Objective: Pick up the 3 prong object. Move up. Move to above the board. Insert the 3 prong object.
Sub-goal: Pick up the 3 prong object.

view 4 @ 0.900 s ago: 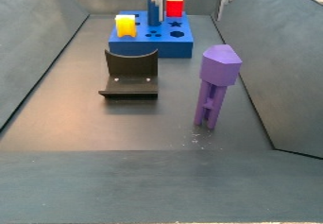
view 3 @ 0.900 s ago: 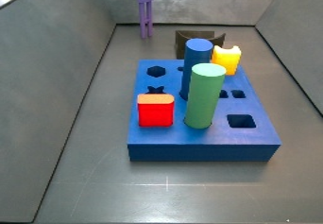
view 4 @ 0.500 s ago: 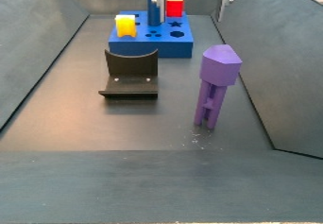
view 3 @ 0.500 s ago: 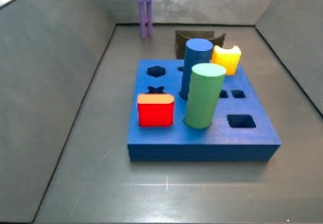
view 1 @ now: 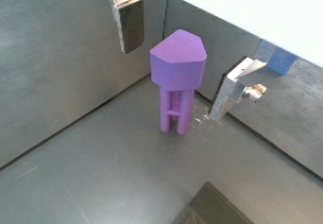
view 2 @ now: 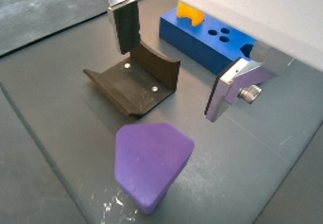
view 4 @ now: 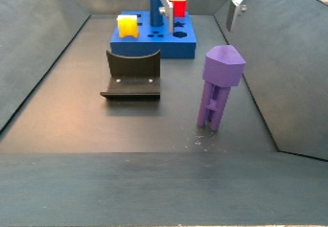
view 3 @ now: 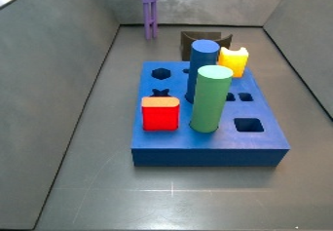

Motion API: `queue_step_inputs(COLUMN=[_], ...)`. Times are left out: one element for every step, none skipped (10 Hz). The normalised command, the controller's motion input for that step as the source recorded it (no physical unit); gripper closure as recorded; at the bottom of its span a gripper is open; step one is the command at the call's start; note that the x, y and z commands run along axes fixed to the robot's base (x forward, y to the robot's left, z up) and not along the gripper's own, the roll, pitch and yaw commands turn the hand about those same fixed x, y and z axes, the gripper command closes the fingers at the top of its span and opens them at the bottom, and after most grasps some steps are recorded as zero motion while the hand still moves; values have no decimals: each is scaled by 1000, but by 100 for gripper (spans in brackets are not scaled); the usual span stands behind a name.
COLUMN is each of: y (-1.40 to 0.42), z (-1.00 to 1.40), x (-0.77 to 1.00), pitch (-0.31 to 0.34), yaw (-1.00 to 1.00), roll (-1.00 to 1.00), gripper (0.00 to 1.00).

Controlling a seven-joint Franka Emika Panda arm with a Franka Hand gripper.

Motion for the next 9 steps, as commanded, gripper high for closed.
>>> queue_step_inputs(y=[260,260,163,186,226,237,286,274,269], z=[-177,-200,-166,-149,-194,-237,-334,-374,-366], x=[-257,-154,-100,-26,-51,-149,-131,-134,-151], pitch=[-36,-6,0,0,0,-43,-36,-21,-13], yaw=[80,134,180,191,209,151,114,134,123], roll=[0,0,0,0,0,-16,-64,-16,-1], gripper=[0,0,0,0,0,0,0,0,0])
